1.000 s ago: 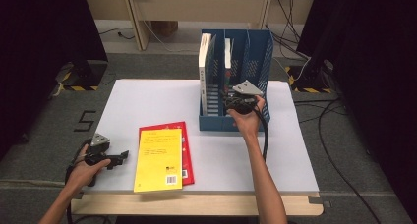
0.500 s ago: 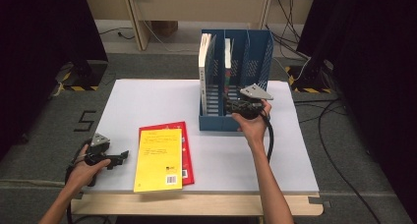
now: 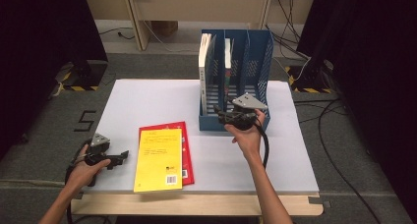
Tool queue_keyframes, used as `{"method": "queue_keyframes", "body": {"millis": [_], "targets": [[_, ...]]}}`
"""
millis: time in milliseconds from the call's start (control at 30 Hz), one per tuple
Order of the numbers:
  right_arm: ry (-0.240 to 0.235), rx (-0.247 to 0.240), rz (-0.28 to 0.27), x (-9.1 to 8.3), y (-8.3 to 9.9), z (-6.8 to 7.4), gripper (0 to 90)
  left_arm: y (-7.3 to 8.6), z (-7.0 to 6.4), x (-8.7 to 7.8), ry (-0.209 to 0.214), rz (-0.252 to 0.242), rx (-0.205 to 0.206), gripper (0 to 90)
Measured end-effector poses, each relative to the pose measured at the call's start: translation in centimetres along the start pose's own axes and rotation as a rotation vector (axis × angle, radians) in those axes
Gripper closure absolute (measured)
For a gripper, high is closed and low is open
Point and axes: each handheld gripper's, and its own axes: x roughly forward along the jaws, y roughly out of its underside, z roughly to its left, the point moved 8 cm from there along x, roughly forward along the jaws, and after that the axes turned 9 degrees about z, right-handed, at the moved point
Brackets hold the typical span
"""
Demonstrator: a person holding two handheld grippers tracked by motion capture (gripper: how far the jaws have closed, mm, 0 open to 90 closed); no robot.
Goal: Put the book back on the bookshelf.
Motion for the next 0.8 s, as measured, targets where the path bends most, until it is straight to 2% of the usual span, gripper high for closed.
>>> {"method": "queue_keyframes", "body": {"millis": [100,333,800], "targets": [[-0.026,0.017,0.016,0.0,0.7,0.5,34.1,0.0,0.0,0.0,0.000,0.000,0.000,11.6],[-0.034,0.007,0.032,-0.3,1.7,1.3,33.0,0.0,0.0,0.0,0.000,0.000,0.000,11.6],[-0.084,0.028,0.062,-0.2,3.6,2.8,32.0,0.0,0.0,0.0,0.000,-0.001,-0.001,11.6]]}}
